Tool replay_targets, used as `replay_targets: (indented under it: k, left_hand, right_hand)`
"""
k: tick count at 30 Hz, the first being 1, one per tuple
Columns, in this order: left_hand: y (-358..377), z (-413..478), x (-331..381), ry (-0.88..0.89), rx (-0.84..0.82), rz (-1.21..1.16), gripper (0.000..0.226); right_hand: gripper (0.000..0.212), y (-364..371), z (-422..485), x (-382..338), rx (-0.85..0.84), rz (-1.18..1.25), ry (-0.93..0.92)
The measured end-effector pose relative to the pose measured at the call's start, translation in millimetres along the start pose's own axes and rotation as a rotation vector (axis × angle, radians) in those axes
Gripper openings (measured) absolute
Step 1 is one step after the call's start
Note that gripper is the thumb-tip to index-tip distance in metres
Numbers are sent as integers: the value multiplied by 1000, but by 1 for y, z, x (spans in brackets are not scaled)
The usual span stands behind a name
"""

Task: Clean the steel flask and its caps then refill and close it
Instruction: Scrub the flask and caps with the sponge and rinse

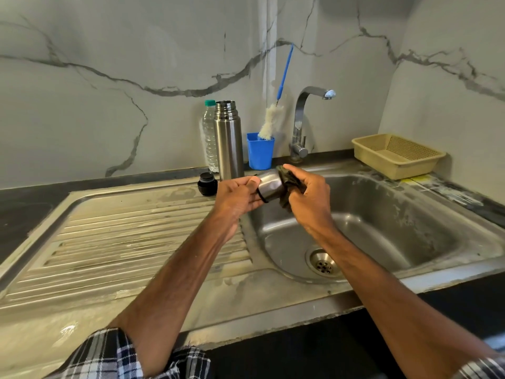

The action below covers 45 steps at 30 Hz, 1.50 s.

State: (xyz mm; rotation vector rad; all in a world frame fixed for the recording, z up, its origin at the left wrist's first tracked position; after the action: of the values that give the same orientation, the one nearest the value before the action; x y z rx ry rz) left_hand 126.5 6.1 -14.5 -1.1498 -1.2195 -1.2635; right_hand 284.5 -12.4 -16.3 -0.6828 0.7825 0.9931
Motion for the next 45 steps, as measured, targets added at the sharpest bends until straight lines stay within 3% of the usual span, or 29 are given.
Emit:
replay_targets:
  k: [5,9,12,14,19,23,29,33,36,39,42,45]
  left_hand:
    - [-8,8,0,6,95,31,11]
    - [-2,2,-1,65,53,105,13]
    - [-3,7,0,111,73,154,18]
    - [-7,10,1,176,48,255,25]
    - [2,0,4,470,-135,705,30]
    - [7,-5,9,526,-198,690,21]
    - [-2,3,2,469,-127,649,20]
    - [0,0,2,435,-215,482,17]
    - [-4,2,-1,335,-205,304,15]
    - [-3,-1,-2,257,-155,134,14]
    - [-1,-2,0,345,-54,99,13]
    - [1,0,0,557,92,227,14]
  right_hand:
    - [63,4,-14,-9,-116,-41,-178]
    - [59,4,-3,0,-35,-78,-52]
    - [62,4,-11,-6,-86,-60,-169]
    - [67,7,-15,-9,-182,-84,-280]
    - [69,4,-1,-6,-199,-141,-278]
    - [64,-10,7,1,-163,-173,-119]
    - [67,-1,-3,-8,-273,-62,-264]
    - [56,-7,7,-3,-159,147,49]
    - [52,-11,8,6,-102,360,344]
    - [46,-8,5,11,-68,489,513]
    - [36,-3,-1,9,-91,603,623]
    - [28,3,-7,3,-92,736,670]
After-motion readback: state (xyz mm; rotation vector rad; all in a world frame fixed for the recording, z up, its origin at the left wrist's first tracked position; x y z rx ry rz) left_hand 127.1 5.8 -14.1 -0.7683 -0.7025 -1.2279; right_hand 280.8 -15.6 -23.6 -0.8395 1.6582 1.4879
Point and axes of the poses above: each hand's wrist, its own z-axis towards the middle knuckle, its own y-axis out of the palm, x = y × z, the point moved 2 cm from there along z, towards the middle knuckle, and after that the axes turned 7 degrees about z, right-handed, at the moved point
